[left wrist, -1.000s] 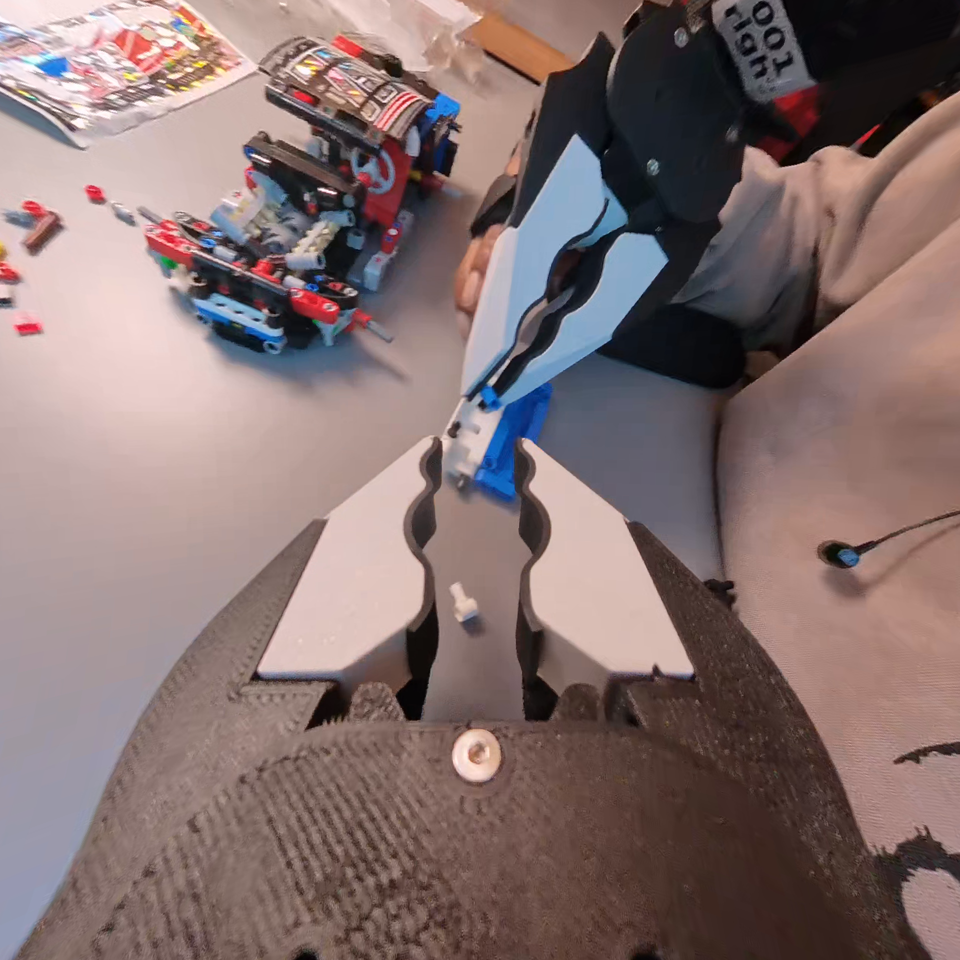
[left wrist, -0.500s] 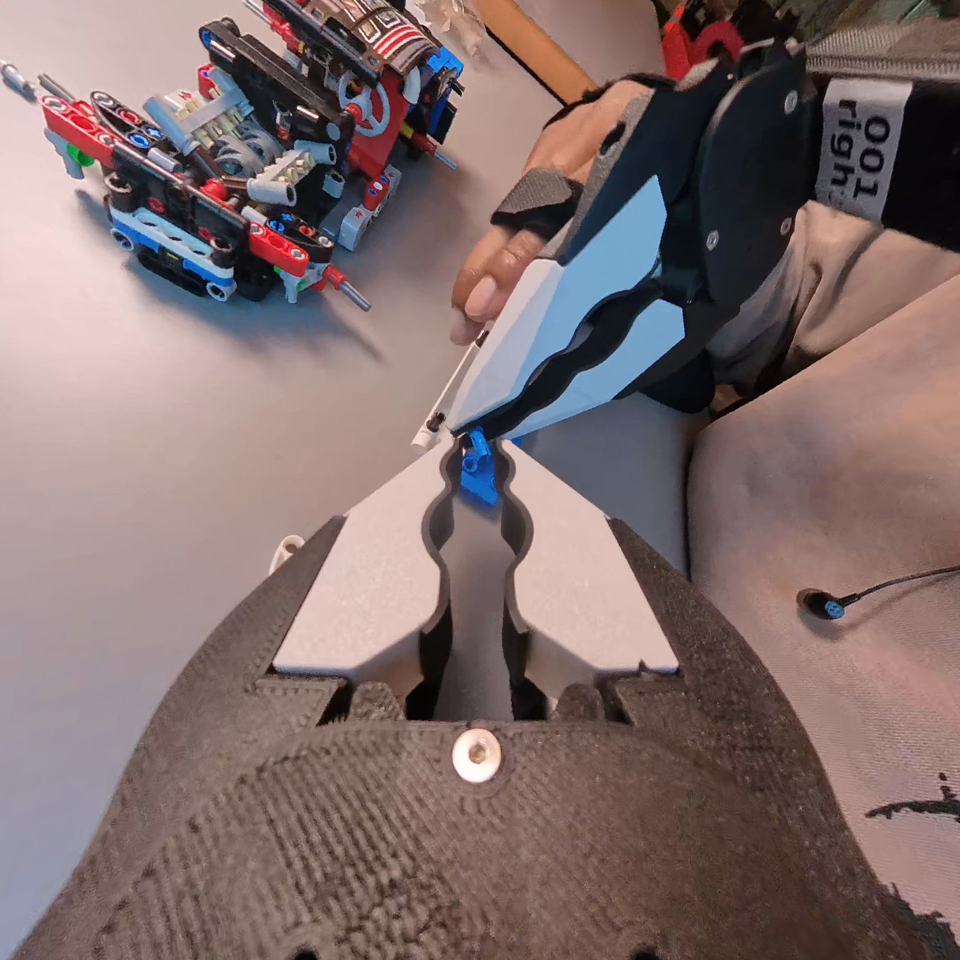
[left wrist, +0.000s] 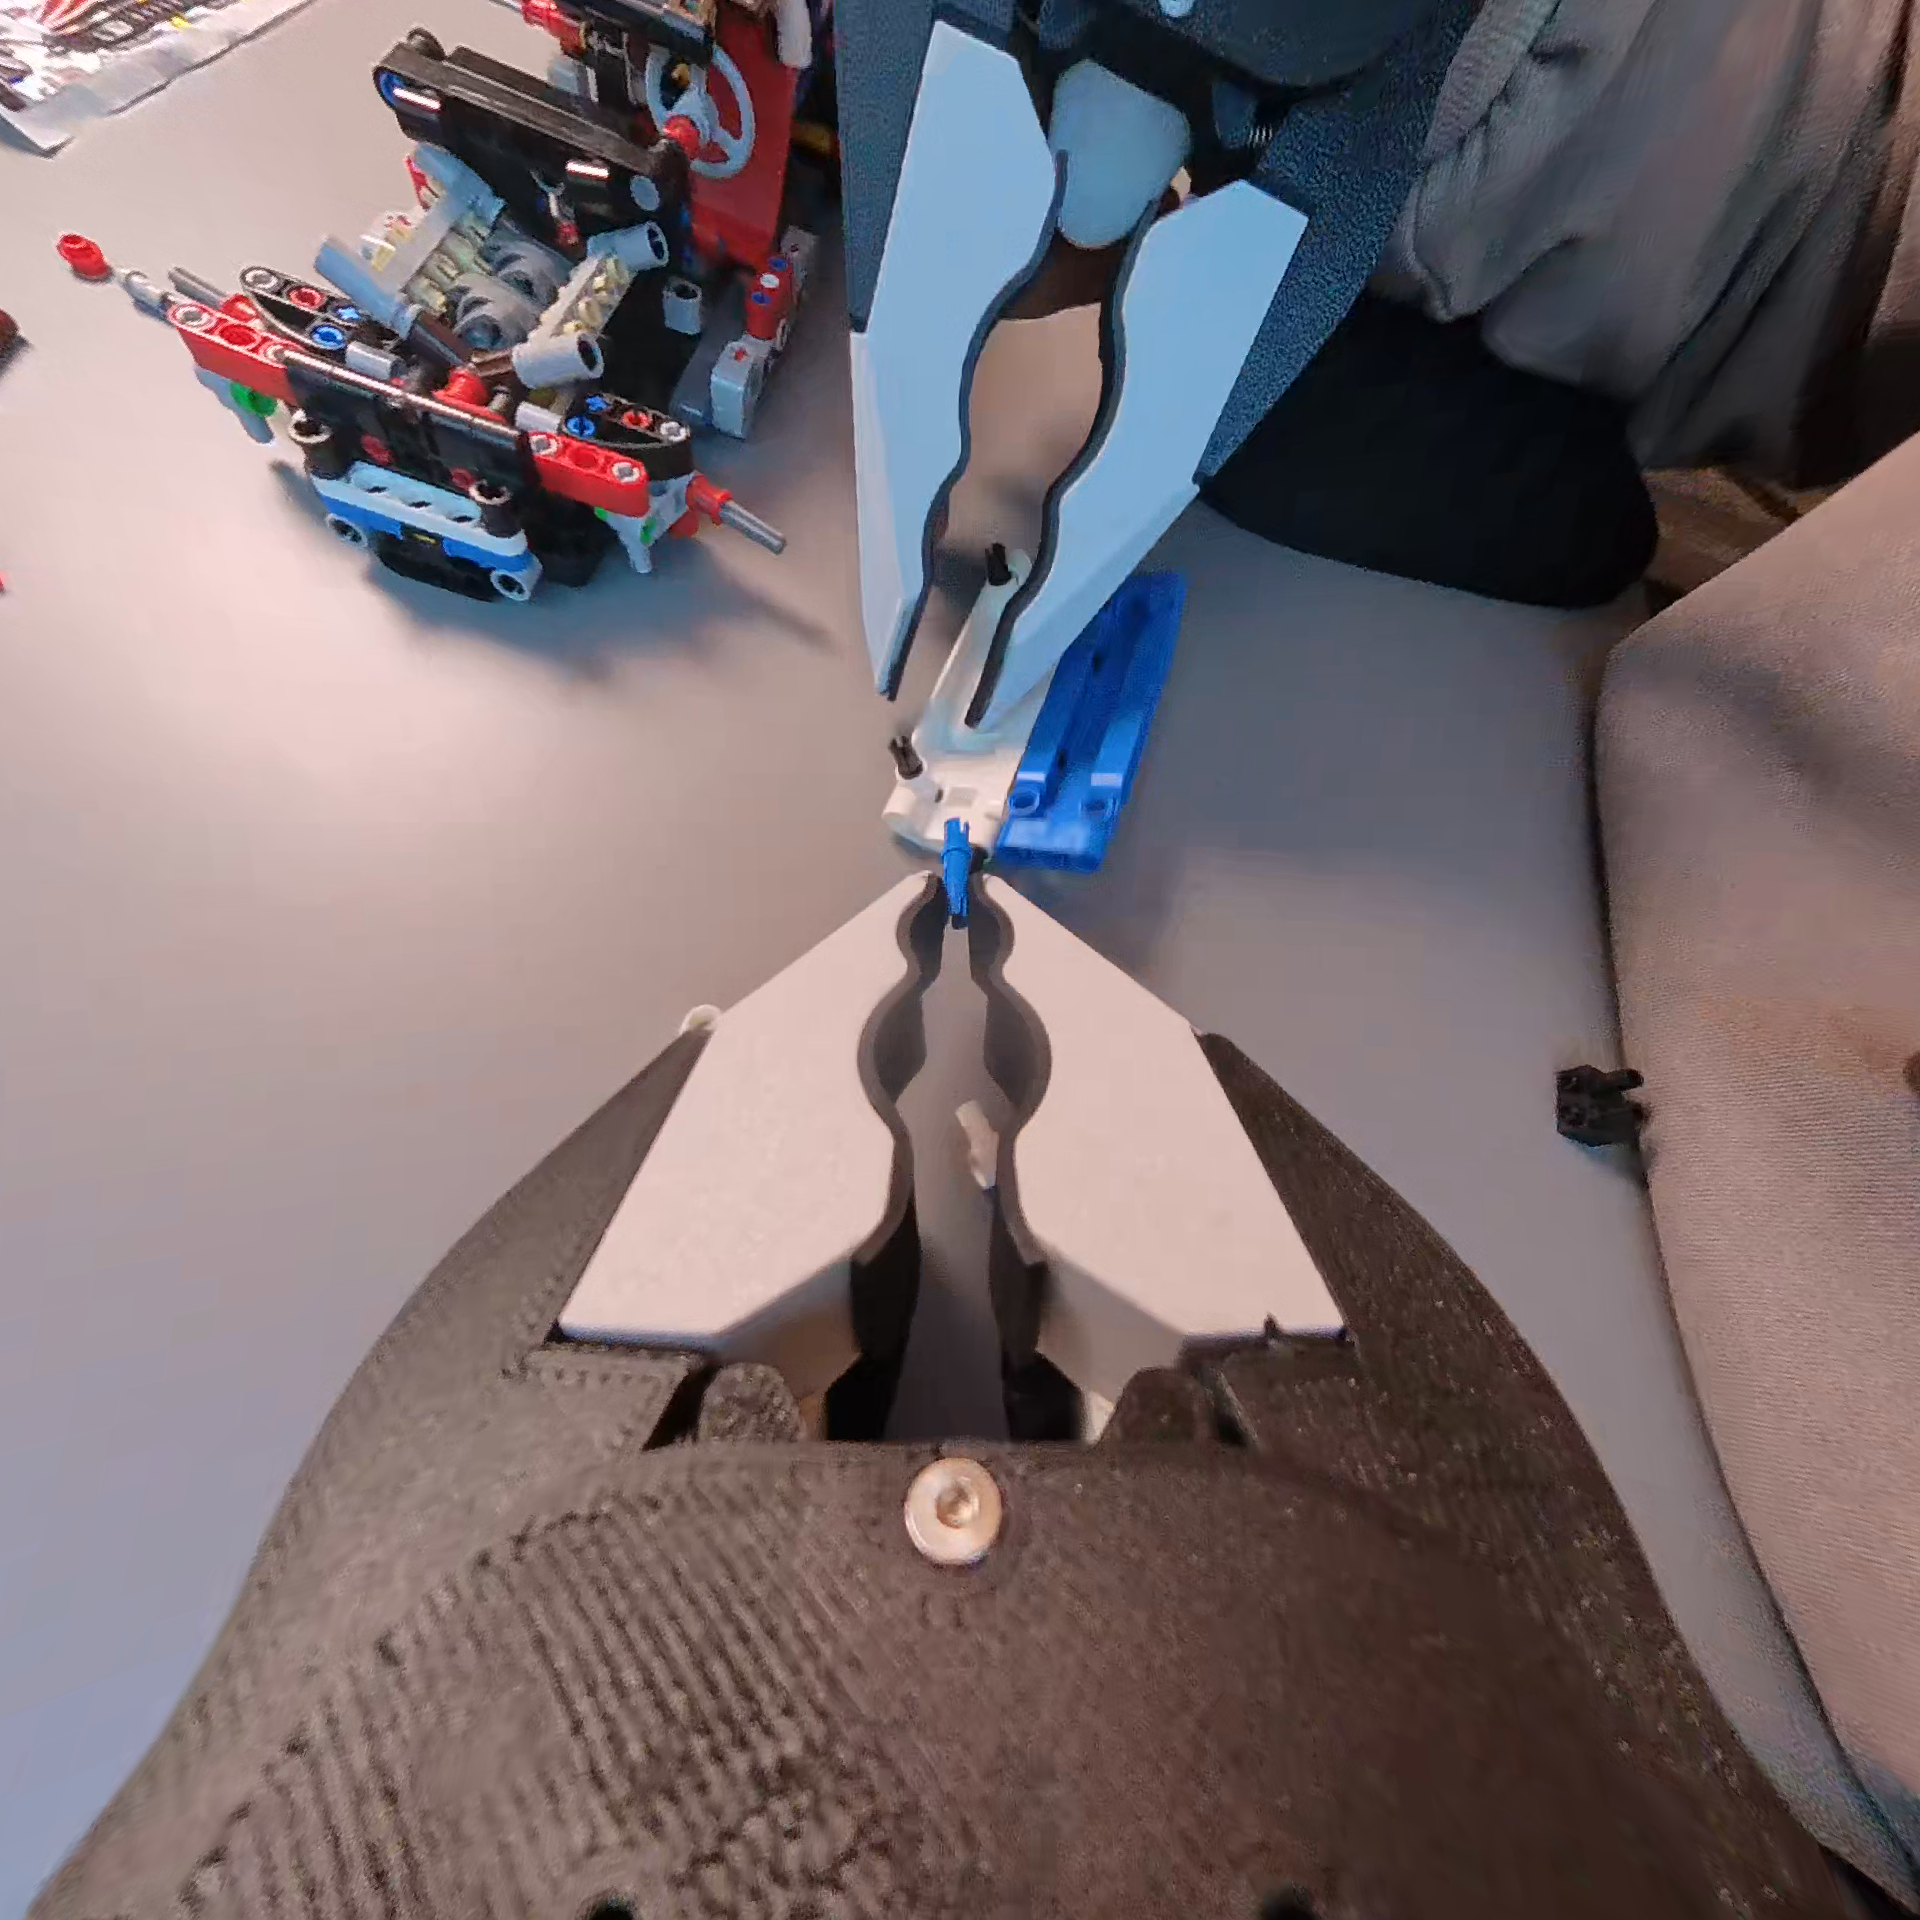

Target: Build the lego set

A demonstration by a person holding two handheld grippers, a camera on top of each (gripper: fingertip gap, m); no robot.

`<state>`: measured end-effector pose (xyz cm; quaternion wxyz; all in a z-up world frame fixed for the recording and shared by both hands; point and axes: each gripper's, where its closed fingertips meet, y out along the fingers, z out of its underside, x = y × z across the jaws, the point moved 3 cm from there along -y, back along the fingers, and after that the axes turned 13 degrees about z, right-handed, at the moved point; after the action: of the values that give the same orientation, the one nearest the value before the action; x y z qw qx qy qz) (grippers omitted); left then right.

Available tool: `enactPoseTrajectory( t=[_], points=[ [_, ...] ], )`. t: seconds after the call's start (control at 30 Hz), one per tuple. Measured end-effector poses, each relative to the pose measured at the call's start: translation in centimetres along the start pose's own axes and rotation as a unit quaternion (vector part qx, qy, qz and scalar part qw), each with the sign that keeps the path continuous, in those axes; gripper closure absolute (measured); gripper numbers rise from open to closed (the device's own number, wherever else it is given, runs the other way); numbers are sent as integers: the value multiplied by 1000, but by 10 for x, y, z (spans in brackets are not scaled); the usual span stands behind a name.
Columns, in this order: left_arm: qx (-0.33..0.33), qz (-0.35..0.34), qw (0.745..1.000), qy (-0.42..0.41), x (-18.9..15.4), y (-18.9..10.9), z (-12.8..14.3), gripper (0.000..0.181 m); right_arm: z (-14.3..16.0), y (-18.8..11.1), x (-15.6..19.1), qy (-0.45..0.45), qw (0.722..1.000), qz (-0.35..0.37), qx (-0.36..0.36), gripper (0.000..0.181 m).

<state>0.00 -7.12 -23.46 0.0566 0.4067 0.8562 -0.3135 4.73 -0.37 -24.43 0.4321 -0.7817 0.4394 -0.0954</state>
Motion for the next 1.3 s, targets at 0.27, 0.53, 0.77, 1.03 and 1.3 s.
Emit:
enactPoseTrajectory(
  t=[0.27, 0.53, 0.77, 1.03, 1.3],
  points=[
    [1, 2, 1000, -7, 2, -9, 8, 179, -13, 7, 8, -20, 997, -65, -24, 181],
    [4, 21, 1000, -12, 0, -6, 10, 179, -23, -2, 8, -17, 992, -1, -127, 181],
    [-1, 36, 999, -9, -2, -4, 9, 179, -21, 1, 10, -14, 992, -5, -129, 181],
    [-33, 50, 998, -2, -5, -7, 2, 179, -24, -3, 8, 9, 988, -11, -156, 181],
    [-33, 16, 998, 49, -7, -5, -4, 179, -21, -9, 9, 34, 982, -27, -182, 181]
  ],
)
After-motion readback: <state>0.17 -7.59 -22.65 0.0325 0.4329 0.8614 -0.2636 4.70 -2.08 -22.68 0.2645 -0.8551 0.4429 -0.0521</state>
